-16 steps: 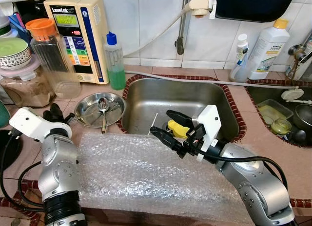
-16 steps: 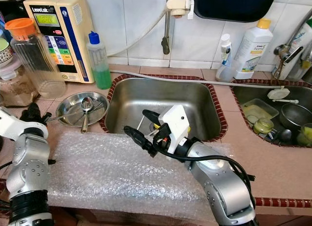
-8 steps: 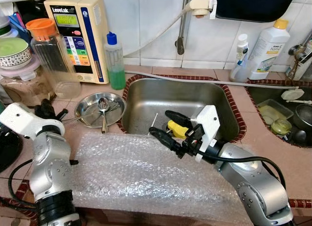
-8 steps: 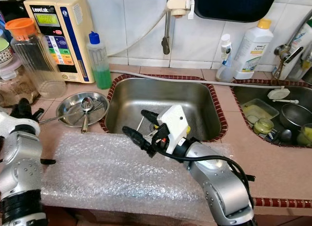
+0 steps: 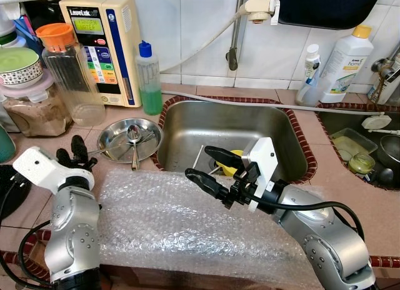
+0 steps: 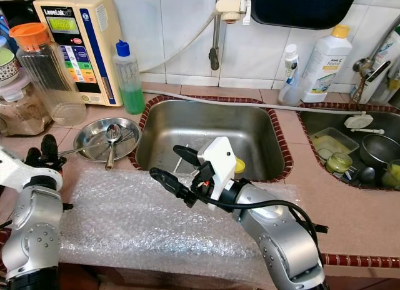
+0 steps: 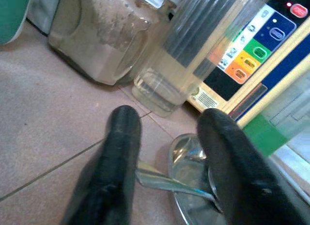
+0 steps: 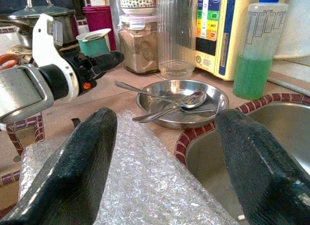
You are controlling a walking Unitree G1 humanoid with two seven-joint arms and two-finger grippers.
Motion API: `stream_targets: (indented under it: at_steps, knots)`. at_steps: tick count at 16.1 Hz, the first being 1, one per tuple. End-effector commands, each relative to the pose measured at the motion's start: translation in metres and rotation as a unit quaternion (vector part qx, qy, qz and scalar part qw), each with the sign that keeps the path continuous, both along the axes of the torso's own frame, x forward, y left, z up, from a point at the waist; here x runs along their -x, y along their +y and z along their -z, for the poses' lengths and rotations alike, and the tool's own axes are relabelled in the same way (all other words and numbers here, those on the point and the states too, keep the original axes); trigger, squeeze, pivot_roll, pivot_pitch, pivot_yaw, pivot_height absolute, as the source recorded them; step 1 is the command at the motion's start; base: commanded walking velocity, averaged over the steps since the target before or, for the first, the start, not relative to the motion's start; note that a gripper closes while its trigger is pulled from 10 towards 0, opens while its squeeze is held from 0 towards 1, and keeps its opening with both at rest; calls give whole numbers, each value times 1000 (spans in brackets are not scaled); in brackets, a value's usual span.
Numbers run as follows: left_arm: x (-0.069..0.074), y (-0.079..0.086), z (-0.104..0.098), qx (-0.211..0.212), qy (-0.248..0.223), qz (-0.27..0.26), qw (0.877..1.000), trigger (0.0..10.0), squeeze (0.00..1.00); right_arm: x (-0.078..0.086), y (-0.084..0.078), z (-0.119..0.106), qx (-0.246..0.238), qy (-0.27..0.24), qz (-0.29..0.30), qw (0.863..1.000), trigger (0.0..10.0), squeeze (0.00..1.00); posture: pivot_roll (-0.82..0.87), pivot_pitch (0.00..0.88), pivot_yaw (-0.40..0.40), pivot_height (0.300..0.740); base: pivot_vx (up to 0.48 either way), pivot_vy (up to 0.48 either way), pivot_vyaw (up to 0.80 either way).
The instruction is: Kitchen organization
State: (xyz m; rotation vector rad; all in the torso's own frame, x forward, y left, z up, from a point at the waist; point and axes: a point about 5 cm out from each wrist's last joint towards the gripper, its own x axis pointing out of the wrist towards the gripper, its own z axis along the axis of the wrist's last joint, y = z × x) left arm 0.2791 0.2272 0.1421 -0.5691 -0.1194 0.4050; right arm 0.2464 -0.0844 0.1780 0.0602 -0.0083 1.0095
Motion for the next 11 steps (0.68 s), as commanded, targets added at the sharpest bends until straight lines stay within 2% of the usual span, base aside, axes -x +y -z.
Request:
stream_targets:
  at_steps: [1,5,8,11]
  knots:
    - [1,-3,-2,-8,-6,12,1000,10000,1000,4,1,-4,-4,-6,-8,1000,10000,0,69,0,5,740,0,0,0]
    - [-4,-6,1,11,-14,17,1000,10000,1000,3,-1,-6,7,-8,-16,1000,10000,0,55,0,-15,740,0,0,0]
    - [-7,-9,13,44,-4,3,999,10000,1000,6,-3,-5,15,-5,-18,1000,10000,0,44,0,-35,740,0,0,0]
    - [-13,-15,12,49,-9,14,999,10000,1000,4,-4,-10,19,-12,-21,1000,10000,0,25,0,-32,740,0,0,0]
